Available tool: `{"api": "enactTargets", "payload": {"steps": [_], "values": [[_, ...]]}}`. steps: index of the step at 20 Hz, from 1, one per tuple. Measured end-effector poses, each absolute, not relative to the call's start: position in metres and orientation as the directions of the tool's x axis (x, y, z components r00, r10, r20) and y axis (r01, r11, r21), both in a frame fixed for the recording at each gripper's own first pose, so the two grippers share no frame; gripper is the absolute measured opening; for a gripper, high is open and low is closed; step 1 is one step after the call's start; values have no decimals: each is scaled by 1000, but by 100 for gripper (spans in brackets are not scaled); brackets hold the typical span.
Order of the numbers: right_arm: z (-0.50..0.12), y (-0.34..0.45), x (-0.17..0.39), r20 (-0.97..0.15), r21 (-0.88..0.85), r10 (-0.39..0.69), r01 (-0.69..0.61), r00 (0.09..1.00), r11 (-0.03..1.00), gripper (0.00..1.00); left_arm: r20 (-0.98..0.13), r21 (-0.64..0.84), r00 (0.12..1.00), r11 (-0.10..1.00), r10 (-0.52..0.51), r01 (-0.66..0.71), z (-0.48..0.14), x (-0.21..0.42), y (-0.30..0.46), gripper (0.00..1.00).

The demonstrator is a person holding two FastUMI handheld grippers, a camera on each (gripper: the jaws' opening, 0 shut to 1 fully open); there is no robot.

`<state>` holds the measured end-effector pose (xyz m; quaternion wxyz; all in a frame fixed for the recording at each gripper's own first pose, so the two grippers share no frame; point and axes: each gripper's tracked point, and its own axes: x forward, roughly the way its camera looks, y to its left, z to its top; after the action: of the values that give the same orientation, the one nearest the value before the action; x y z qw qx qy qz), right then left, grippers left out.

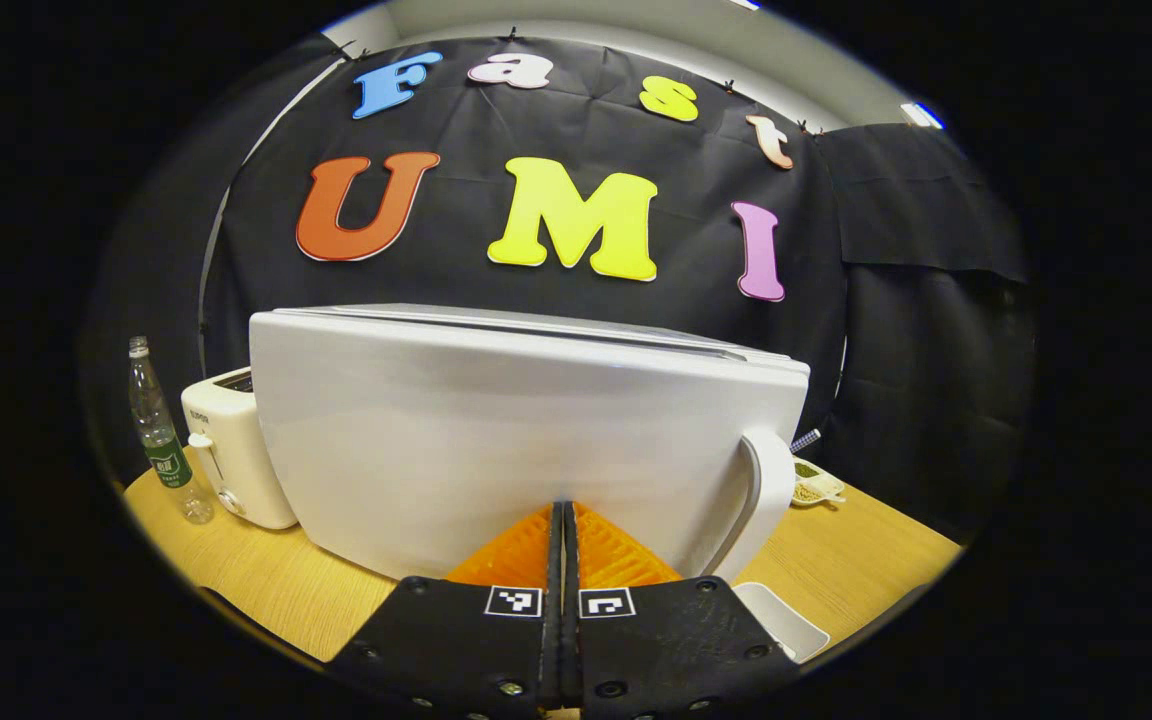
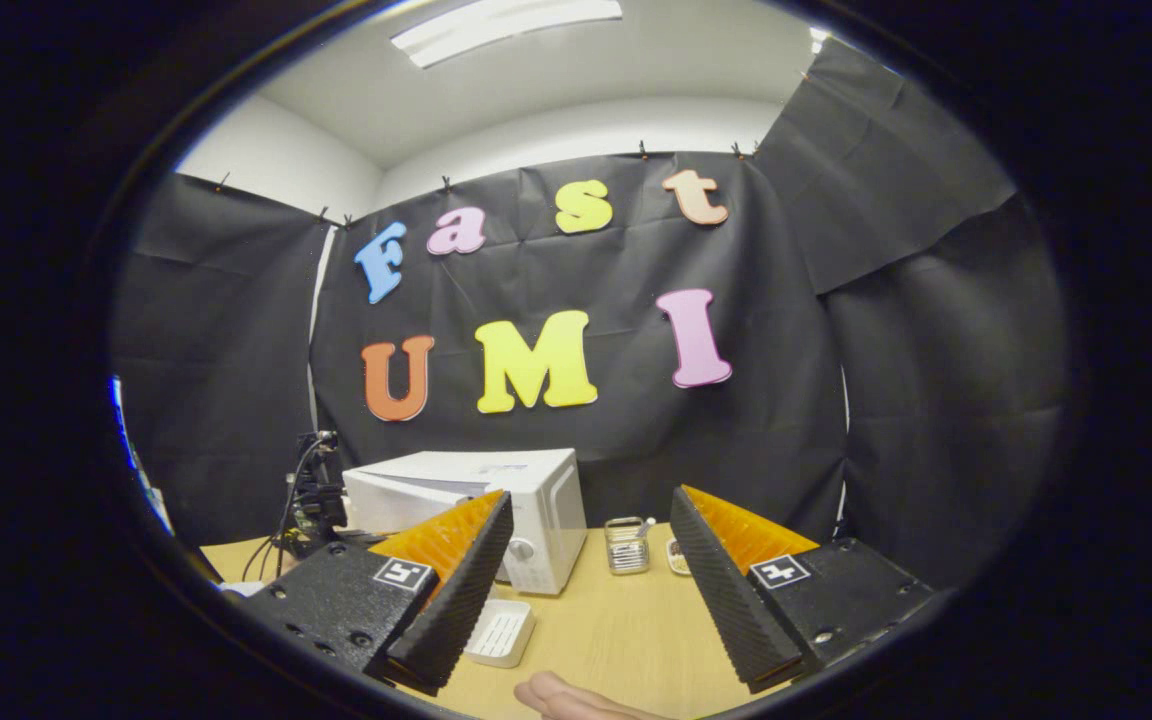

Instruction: Open the microwave oven with the left hand, put the food in, and close the microwave oven.

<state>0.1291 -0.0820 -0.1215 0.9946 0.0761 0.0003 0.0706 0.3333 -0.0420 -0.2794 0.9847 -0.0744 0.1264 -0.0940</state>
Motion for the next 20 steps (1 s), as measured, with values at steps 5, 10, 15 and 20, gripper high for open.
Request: {"api": "enactTargets", "payload": {"steps": [5,10,15,20], "values": [[-138,-98,152,10,176,114,-114,993,978,100,-231,-126,958,981,-171,145,-284,358,-45,11],[-157,-110,167,-17,193,104,-99,994,976,100,-238,-73,962,990,-132,118,-287,362,-46,0],[-161,-108,163,-38,200,104,-94,994,975,100,-253,-118,956,986,-145,118,-288,365,-46,0],[-154,-109,146,-58,173,69,-58,996,983,100,-285,-139,947,984,-151,115,-287,369,-45,0]]}}
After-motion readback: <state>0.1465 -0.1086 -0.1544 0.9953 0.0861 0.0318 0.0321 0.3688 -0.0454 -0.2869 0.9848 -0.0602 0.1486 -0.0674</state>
